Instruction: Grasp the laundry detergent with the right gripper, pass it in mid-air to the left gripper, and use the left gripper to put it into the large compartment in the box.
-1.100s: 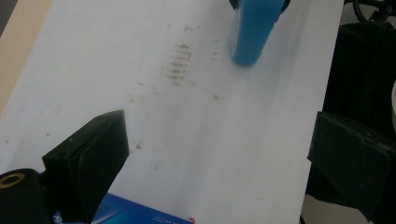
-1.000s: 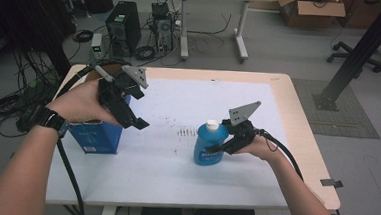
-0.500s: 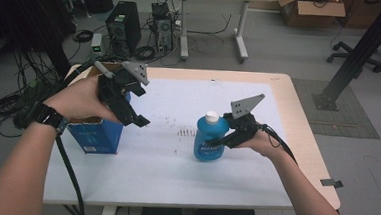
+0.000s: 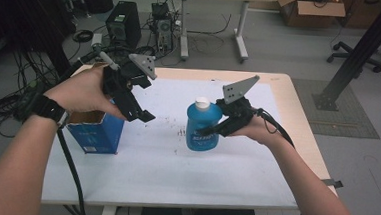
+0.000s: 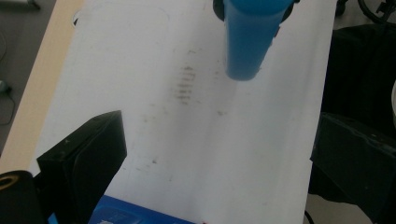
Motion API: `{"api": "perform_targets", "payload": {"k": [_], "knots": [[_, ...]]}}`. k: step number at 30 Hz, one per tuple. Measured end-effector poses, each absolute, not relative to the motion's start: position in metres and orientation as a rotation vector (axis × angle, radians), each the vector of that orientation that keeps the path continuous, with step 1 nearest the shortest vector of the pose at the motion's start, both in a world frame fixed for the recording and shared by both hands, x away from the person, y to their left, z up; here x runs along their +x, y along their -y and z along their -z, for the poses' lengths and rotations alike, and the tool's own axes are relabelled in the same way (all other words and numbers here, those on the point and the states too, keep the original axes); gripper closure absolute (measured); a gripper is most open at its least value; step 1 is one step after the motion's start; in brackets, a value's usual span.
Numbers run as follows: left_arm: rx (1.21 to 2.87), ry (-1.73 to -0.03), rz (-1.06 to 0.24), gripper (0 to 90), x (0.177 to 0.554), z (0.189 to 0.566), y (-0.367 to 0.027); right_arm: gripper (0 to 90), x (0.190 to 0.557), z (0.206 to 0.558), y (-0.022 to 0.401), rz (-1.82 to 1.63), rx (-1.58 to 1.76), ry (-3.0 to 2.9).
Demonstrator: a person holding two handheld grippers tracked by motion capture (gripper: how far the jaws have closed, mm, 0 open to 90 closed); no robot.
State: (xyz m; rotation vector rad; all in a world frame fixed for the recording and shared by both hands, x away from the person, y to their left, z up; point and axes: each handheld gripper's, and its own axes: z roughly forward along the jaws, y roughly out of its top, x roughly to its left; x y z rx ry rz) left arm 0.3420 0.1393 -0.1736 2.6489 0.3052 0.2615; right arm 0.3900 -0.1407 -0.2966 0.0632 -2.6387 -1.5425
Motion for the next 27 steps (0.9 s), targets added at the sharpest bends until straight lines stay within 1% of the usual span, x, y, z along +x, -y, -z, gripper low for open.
{"api": "perform_targets", "payload": {"k": [2,10,23,27], "knots": [[2.650,-0.291,-0.271,3.5,0.341,0.169,-0.136,41.3,0.388,0.288,0.130,1.534,0.089,2.650],[2.653,-0.262,-0.270,4.2,0.337,0.156,-0.128,41.3,0.386,0.275,0.104,1.532,0.121,2.634],[2.709,-0.141,-0.275,5.8,0.331,0.154,-0.100,41.3,0.384,0.274,0.079,1.492,0.144,2.629],[2.720,-0.140,-0.284,5.9,0.332,0.155,-0.093,41.3,0.383,0.274,0.075,1.485,0.147,2.631]]}}
